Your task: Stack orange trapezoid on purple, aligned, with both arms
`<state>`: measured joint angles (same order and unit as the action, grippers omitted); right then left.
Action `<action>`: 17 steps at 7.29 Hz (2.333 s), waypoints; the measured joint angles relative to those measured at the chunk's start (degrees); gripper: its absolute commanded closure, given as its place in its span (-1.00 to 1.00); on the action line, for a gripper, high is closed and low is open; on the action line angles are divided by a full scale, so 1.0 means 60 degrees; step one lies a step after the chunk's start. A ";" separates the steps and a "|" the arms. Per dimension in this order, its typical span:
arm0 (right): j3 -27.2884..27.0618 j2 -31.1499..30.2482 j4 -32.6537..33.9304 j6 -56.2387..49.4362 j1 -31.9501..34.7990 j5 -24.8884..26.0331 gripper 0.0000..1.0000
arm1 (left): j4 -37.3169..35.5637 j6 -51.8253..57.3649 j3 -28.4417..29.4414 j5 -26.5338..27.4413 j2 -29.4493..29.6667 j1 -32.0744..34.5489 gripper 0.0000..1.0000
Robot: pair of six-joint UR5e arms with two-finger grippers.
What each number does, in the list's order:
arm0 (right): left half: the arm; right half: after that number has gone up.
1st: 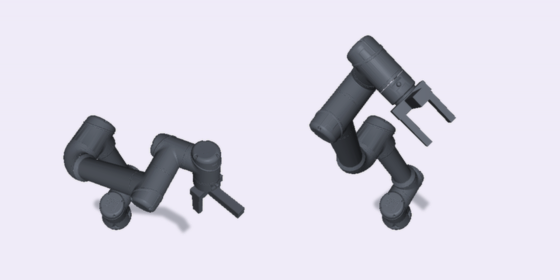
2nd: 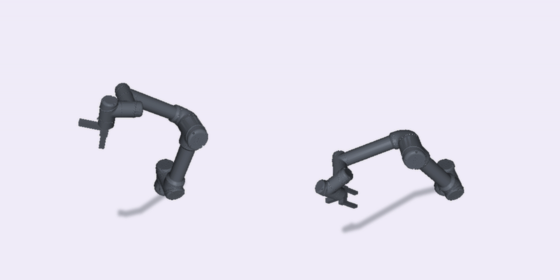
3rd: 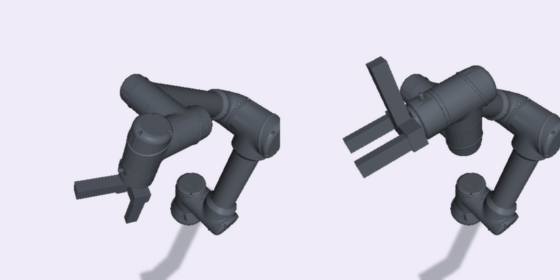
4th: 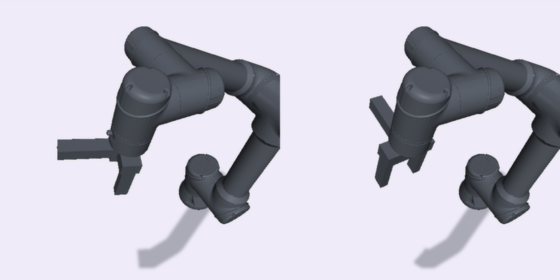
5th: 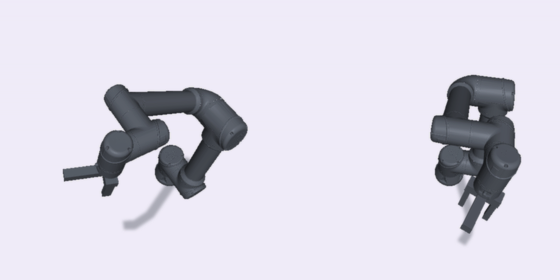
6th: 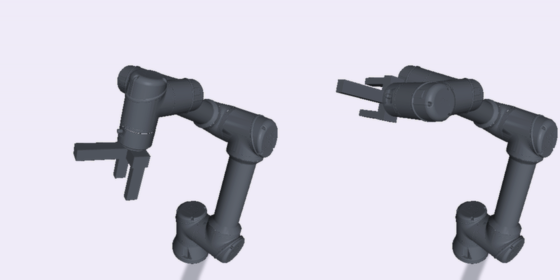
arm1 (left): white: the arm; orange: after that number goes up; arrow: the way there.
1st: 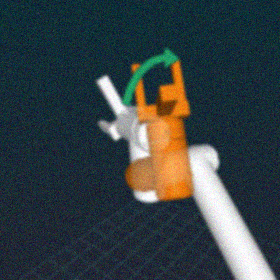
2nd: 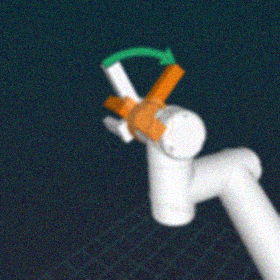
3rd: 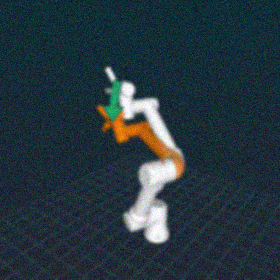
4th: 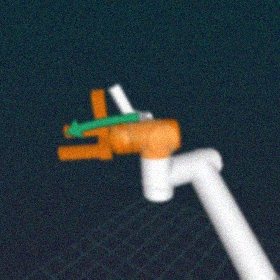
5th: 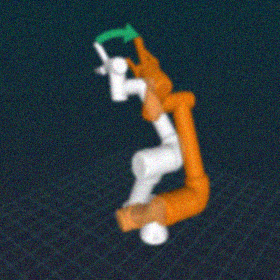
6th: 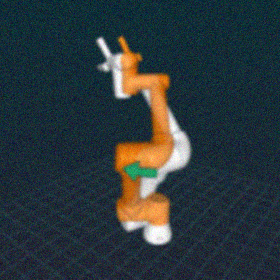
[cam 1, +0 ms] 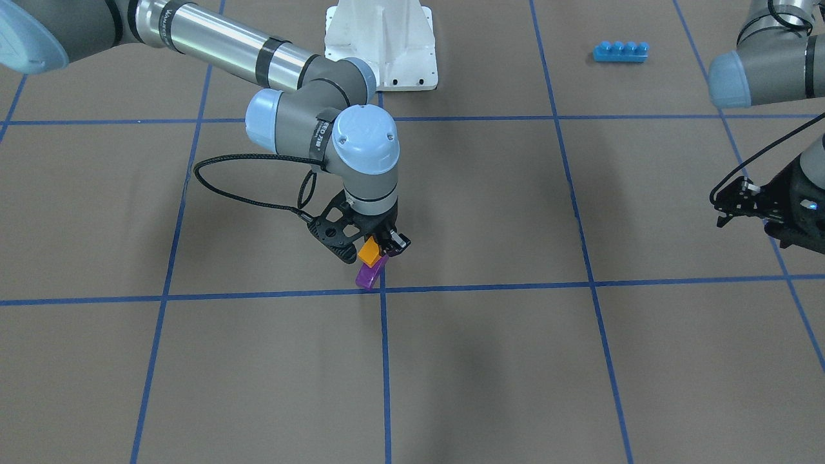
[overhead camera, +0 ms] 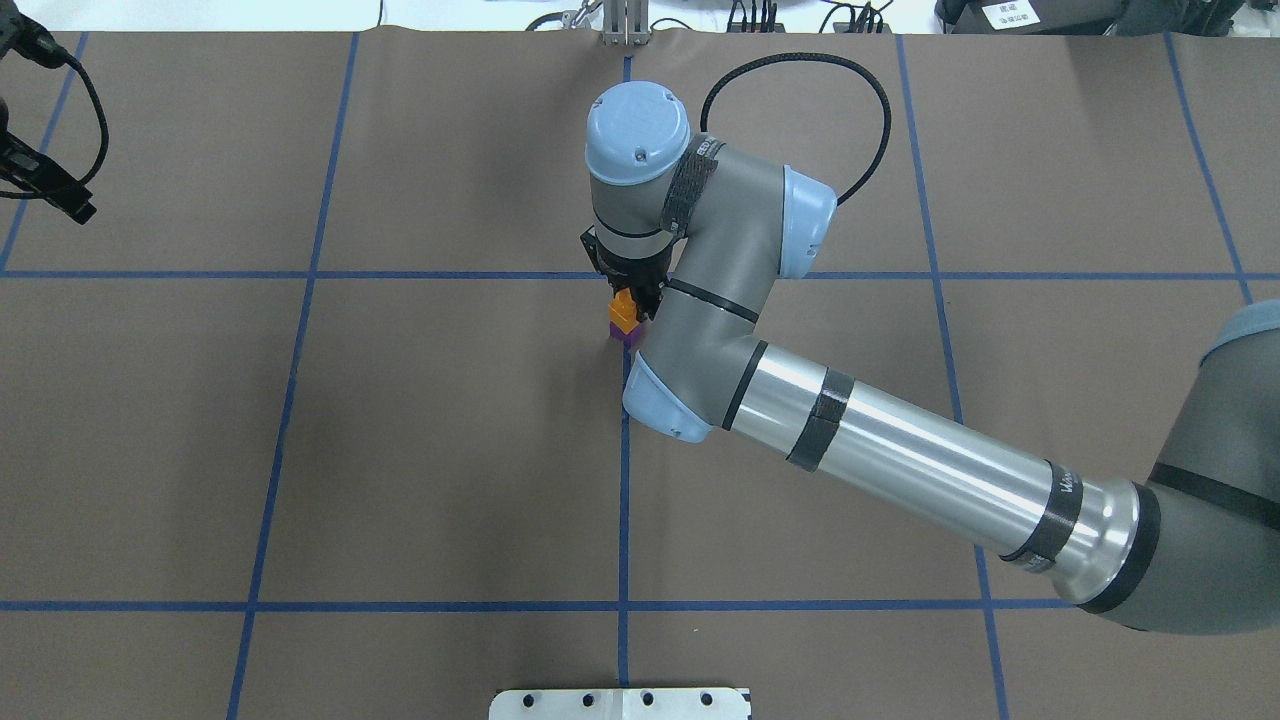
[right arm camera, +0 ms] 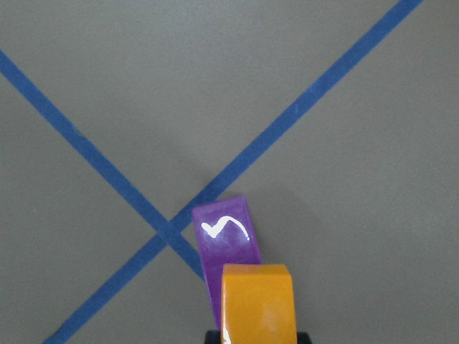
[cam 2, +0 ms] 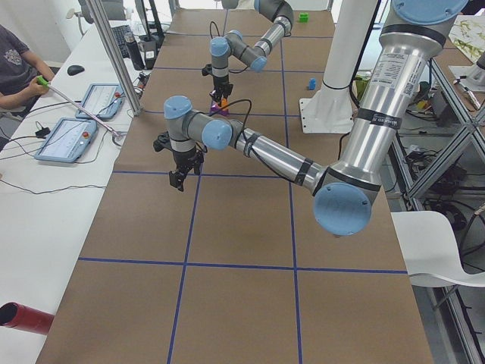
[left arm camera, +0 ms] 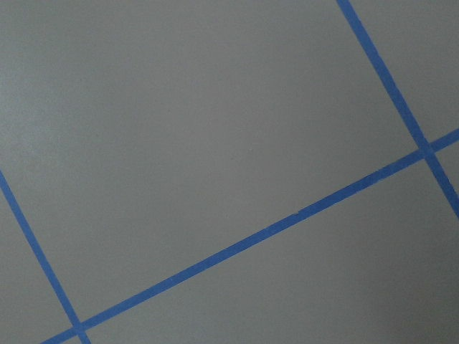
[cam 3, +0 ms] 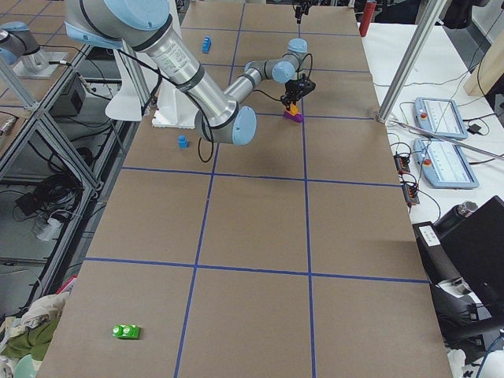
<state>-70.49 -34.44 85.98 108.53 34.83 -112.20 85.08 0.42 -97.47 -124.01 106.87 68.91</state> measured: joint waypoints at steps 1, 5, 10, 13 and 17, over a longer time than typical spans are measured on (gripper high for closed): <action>-0.0045 0.0030 0.0000 -0.0066 0.0062 -0.0002 -1.00 | 0.0000 0.0002 0.0000 0.0000 0.0000 0.0000 -1.00; -0.0924 -0.0013 0.0164 -0.0228 0.0538 -0.0198 -1.00 | 0.0000 0.0043 -0.0005 0.0000 0.0007 -0.0004 -1.00; -0.6044 -0.3880 0.3415 -0.7604 0.3806 -0.1948 -1.00 | 0.0012 0.2103 0.0247 -0.0748 -0.0612 0.1638 -1.00; -0.6285 -0.7418 0.3564 -1.4920 0.7069 -0.2925 -1.00 | 0.0370 0.2486 0.0722 -0.0681 -0.1485 0.2717 -1.00; -0.5893 -0.9629 0.2499 -1.7107 0.8643 -0.3008 -1.00 | 0.1141 0.2456 0.1193 -0.0222 -0.2580 0.3283 -1.00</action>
<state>-105.85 -92.21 100.97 5.89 86.68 -130.25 91.92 15.15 -90.31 -125.34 91.40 88.60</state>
